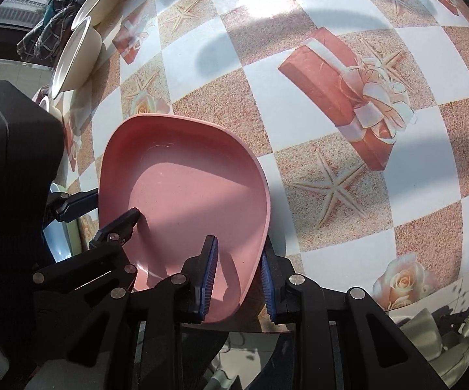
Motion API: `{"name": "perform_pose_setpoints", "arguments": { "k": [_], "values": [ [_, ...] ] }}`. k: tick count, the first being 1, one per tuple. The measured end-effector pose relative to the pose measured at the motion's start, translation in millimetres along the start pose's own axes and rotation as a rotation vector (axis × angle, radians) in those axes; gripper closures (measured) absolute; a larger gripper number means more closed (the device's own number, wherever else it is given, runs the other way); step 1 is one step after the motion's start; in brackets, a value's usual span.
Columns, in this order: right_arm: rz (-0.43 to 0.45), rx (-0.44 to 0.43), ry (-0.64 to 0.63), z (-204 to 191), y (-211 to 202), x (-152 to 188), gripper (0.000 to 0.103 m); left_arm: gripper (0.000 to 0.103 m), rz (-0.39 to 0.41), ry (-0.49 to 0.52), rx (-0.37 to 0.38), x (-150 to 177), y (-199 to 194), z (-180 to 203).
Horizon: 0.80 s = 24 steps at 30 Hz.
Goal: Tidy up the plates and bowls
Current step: 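Lift the pink plate with both grippers and carry it over the blue plate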
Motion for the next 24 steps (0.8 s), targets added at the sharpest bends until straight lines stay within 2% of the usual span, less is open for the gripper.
{"name": "perform_pose_setpoints", "arguments": {
  "k": [4, 8, 15, 24],
  "values": [
    [0.028, -0.03, 0.01, 19.4, -19.0, -12.1, 0.074, 0.068, 0.014, 0.019, -0.023, -2.5, -26.9, 12.2],
    [0.063, -0.056, 0.0, 34.1, -43.1, -20.9, 0.074, 0.068, 0.013, -0.028, -0.029, -13.7, -45.3, 18.7],
    [0.109, -0.112, 0.025, 38.7, -81.4, -23.2, 0.074, 0.068, 0.047, -0.048, -0.083, -31.0, -78.9, 27.8],
    [0.16, -0.2, 0.018, 28.4, -98.2, -33.0, 0.074, 0.068, 0.058, -0.092, -0.14, -39.7, -103.2, 19.9]
  ]
}}
Point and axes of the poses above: each gripper's, at about its wrist camera, not at the fingertips, and y roughly the way its jaws point, z to its right, x to its underside, the point moved 10 cm from there along y, roughly the way its jaws point, and after that the axes turned 13 degrees about z, right-handed, at the moved point
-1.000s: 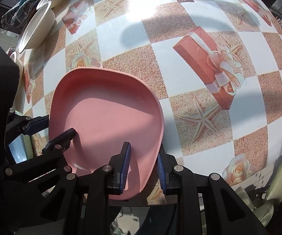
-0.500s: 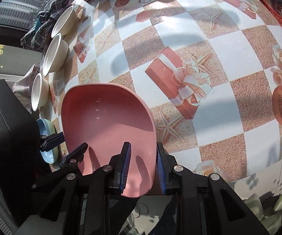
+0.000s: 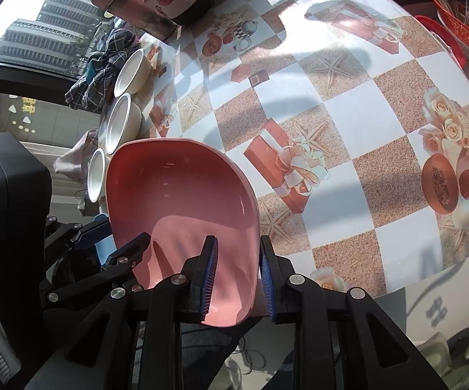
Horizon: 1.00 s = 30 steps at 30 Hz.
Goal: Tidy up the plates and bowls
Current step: 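Lift the pink plate with both grippers and carry it over the blue plate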
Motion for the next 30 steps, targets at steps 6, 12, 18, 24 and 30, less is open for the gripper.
{"name": "perform_pose_setpoints", "arguments": {
  "k": [6, 12, 18, 24, 30],
  "values": [
    [0.028, -0.048, 0.023, -4.0, -9.3, 5.0, 0.074, 0.068, -0.024, -0.002, -0.051, -0.1, -7.6, -5.1],
    [0.05, -0.093, 0.065, -0.8, -14.8, 4.1, 0.074, 0.068, -0.038, -0.023, -0.065, -5.1, -14.3, -6.5],
    [0.049, -0.083, 0.101, 11.4, -17.4, 2.5, 0.074, 0.068, -0.032, 0.012, -0.063, -12.9, -17.3, 4.7],
    [0.044, -0.033, 0.091, 19.8, -21.2, 4.6, 0.074, 0.068, -0.006, 0.004, -0.007, -15.6, -13.0, 15.7],
    [0.043, 0.062, 0.089, 29.3, -17.4, 13.6, 0.074, 0.068, 0.022, 0.03, 0.086, -9.6, 2.5, 32.2]
  ]
}}
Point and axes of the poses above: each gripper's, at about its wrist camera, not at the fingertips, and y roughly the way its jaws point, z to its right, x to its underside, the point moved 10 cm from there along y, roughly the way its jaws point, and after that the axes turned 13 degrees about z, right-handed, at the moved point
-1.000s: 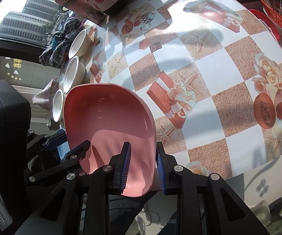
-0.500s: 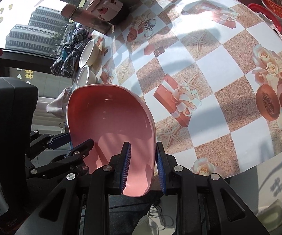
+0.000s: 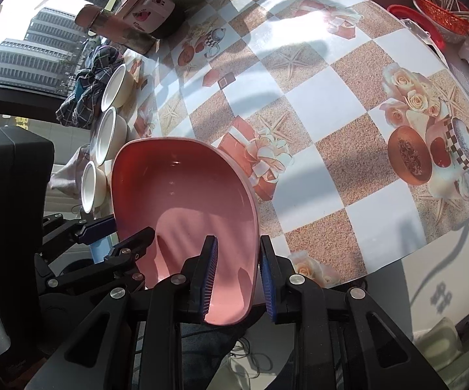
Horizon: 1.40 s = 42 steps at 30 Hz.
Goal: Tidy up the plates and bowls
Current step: 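Lift the pink plate with both grippers and carry it over the blue plate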
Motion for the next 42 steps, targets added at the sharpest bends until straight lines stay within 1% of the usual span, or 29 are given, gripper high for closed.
{"name": "perform_pose_setpoints", "arguments": {
  "k": [4, 6, 10, 12, 18, 20, 26, 29, 33, 38, 42],
  "values": [
    [0.02, 0.077, 0.008, 4.6, 3.4, 3.8, 0.074, 0.068, 0.033, 0.061, 0.071, 5.4, 12.1, 8.1],
    [0.031, 0.112, 0.038, 6.4, 6.4, 5.9, 0.074, 0.068, 0.049, 0.092, 0.108, 9.4, 19.2, 9.6],
    [0.041, 0.166, 0.102, -1.7, 17.5, 13.3, 0.074, 0.068, 0.065, 0.146, 0.164, 19.9, 31.5, -1.9],
    [0.03, 0.175, 0.119, -13.5, 23.7, 19.6, 0.074, 0.068, 0.065, 0.147, 0.182, 24.5, 35.6, -14.9],
    [0.0, 0.195, 0.077, -50.0, 38.1, 27.5, 0.074, 0.068, 0.053, 0.132, 0.256, 39.1, 46.7, -49.5],
    [-0.01, 0.217, 0.055, -56.7, 41.2, 26.9, 0.074, 0.068, 0.051, 0.132, 0.274, 42.2, 47.2, -54.6],
    [-0.019, 0.256, 0.044, -64.9, 42.9, 21.6, 0.074, 0.068, 0.048, 0.082, 0.336, 43.1, 49.2, -66.1],
    [-0.022, 0.269, 0.033, -69.4, 42.5, 19.6, 0.074, 0.068, 0.056, 0.076, 0.355, 41.8, 48.2, -70.5],
    [-0.01, 0.277, 0.032, -72.2, 36.7, 15.8, 0.074, 0.068, 0.07, 0.093, 0.369, 41.3, 45.8, -81.5],
    [0.025, 0.291, 0.05, -69.7, 25.0, 7.9, 0.074, 0.068, 0.102, 0.127, 0.368, 34.3, 35.3, -80.7],
    [0.035, 0.293, 0.059, -67.9, 18.8, 8.7, 0.074, 0.068, 0.115, 0.137, 0.376, 33.5, 28.6, -81.1]
  ]
}}
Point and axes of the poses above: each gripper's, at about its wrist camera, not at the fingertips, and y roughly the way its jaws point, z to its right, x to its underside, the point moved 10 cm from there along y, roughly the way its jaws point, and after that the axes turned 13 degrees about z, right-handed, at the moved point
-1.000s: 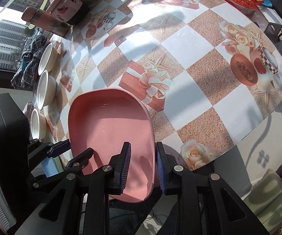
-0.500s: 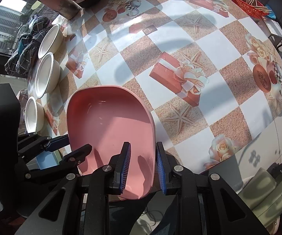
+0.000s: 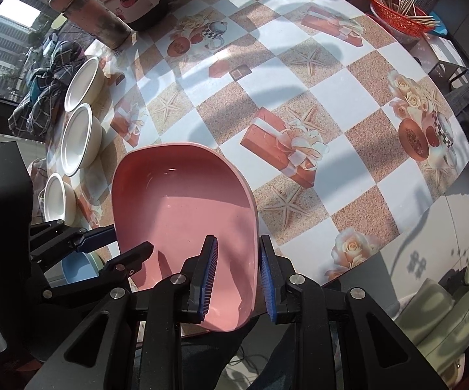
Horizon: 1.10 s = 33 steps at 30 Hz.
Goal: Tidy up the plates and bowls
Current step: 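Lift the pink plate with both grippers and carry it over the blue plate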
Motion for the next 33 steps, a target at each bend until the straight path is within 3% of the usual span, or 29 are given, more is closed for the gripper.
{"name": "perform_pose_setpoints", "arguments": {
  "k": [19, 27, 33],
  "values": [
    [-0.021, -0.03, -0.076, -17.4, -7.0, 23.8, 0.074, 0.068, 0.014, -0.097, -0.009, 37.5, -13.3, -2.3],
    [-0.04, -0.039, -0.213, -53.6, -6.7, 28.2, 0.074, 0.068, 0.081, -0.233, -0.036, 55.4, -31.7, -27.9],
    [-0.086, -0.066, -0.371, -100.9, 3.8, 43.7, 0.074, 0.068, 0.111, -0.378, -0.083, 91.8, -43.5, -63.5]
  ]
}}
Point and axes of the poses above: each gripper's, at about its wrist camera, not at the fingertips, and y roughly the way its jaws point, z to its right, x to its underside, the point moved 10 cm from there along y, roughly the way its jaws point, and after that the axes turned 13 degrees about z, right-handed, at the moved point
